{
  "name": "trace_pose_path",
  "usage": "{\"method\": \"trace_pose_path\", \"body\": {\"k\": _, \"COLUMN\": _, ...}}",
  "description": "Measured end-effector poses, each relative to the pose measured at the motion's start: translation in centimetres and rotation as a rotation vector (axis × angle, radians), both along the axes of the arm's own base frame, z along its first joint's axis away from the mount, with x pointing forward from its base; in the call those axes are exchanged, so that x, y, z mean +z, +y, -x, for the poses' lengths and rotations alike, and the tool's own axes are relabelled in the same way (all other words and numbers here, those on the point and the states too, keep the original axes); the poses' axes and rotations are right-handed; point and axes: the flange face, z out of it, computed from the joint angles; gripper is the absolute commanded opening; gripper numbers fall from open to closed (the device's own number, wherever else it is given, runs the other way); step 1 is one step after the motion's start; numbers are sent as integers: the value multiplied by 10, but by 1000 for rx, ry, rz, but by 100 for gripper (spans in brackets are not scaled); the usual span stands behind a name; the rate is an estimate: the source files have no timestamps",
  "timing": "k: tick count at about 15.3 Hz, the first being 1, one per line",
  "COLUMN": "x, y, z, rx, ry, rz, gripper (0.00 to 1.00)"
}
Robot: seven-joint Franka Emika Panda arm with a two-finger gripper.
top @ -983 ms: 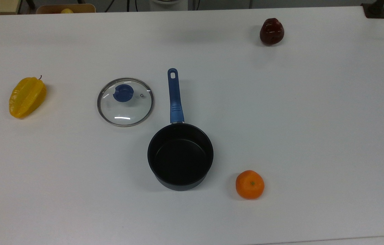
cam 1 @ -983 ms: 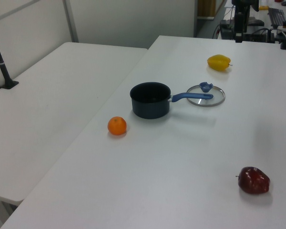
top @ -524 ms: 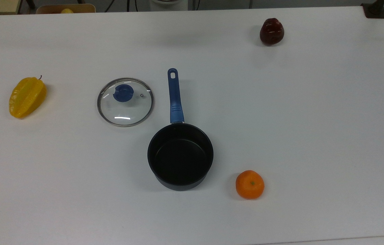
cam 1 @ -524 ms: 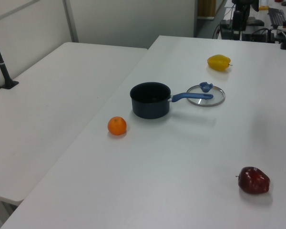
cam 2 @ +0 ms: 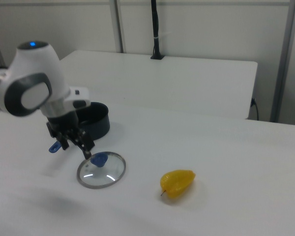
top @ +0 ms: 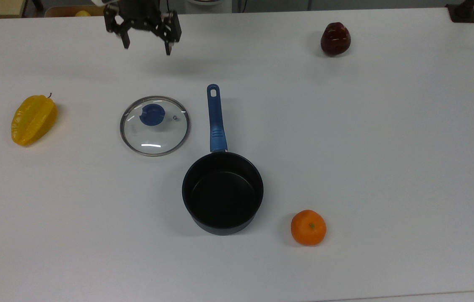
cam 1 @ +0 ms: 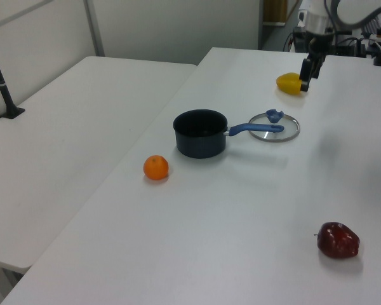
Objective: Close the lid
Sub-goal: 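Lower the gripper onto the blue knob of the glass lid and grasp it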
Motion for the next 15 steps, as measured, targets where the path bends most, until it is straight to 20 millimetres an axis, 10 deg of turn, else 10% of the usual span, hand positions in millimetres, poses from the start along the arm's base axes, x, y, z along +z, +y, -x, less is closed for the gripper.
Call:
{"method": "trace_pose_path", "body": {"k": 9, "x": -104, "y": -11, "z": -50, "rx": 1, "ry": -235, "rz": 34, "gripper": 100}}
{"method": "trace_pose_path", "body": {"k": 15, "x": -116, "y": -1, "z": -56, "rx": 19, "ry": -253, "rz": 33, "gripper": 100}}
